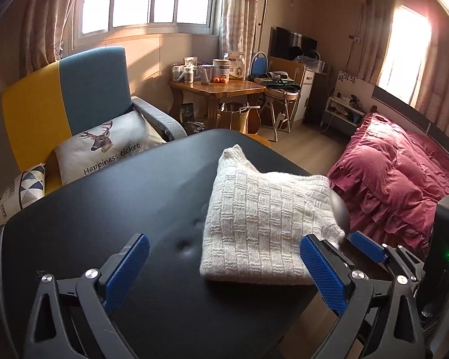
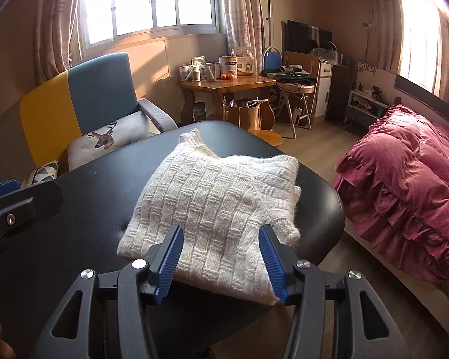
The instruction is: Fold clothes
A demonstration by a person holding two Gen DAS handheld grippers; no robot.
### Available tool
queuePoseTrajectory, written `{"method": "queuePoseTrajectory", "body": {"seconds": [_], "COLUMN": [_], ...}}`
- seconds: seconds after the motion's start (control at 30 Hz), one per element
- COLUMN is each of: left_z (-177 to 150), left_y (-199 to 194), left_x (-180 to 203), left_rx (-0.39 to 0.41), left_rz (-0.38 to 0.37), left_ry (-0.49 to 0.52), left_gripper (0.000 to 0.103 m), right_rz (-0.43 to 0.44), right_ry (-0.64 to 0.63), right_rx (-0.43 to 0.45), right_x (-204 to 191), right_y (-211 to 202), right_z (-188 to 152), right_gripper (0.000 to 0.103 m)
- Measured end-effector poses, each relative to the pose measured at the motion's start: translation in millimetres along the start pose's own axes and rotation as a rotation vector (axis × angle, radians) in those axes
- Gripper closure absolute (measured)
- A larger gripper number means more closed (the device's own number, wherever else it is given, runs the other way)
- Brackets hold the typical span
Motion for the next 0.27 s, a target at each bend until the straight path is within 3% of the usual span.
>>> {"method": "queuePoseTrajectory", "body": {"seconds": [0.27], "left_z": [0.2], "left_y": [-8.1], "left_x": [1.5], "left_rx": [0.072], "left_rz": [0.068], "left_ry": [0.027], "left_gripper": [0.003], "right_rz": [-0.003], "right_ry": [0.010], "right_rx": [-0.020], "right_x": [4.1], "right_y": [5.4], "right_z": [-4.8], "right_gripper": [0.050]}}
Point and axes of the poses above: each gripper's, at about its wrist camera, not at the fingertips, and y roughly the way its jaws point, x to its right, z to its top, the point moved 5 cm from there along y, roughly the way its jaws point, and after that the axes turned 8 degrees about x, right-handed, at the moved point
